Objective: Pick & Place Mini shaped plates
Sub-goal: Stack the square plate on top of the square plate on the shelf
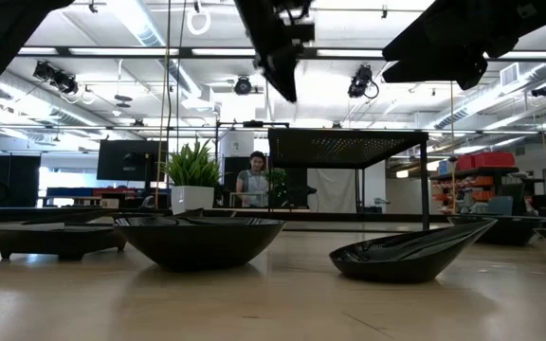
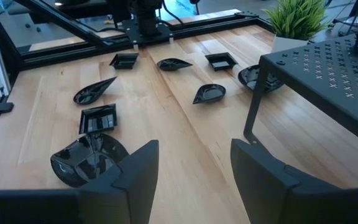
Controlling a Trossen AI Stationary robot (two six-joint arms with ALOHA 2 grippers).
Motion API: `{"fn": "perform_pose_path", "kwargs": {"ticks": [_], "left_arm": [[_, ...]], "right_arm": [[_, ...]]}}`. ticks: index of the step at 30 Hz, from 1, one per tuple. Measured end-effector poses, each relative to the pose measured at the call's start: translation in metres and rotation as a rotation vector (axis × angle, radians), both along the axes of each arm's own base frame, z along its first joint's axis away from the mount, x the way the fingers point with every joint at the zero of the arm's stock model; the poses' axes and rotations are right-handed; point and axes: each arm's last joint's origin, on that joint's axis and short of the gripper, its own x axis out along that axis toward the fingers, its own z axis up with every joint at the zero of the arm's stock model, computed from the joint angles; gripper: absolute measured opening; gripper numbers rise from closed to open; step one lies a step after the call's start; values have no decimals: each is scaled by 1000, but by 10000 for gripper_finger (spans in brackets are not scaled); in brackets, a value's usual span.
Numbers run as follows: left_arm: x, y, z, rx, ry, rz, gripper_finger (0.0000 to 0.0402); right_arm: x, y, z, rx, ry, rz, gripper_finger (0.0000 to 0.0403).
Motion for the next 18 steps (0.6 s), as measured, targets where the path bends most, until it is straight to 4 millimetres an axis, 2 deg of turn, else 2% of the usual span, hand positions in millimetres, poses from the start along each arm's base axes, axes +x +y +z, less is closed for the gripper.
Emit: {"fn": "perform_pose_path", "kwargs": {"ticks": [5, 8, 12, 18], "left_arm": [[-25, -38, 20, 17, 1, -34, 72], [-48, -64, 21, -10, -44, -30, 42], [-81, -109, 5, -64, -156, -52, 7], [-122, -182, -37, -145, -344, -138, 19]], "right_arm": [[-4, 6, 0, -4, 0, 26, 204], [-8, 12, 0, -1, -1, 54, 204], [-14, 20, 0, 5, -12, 67, 204], [-19, 28, 0, 52, -11, 107, 204]]}}
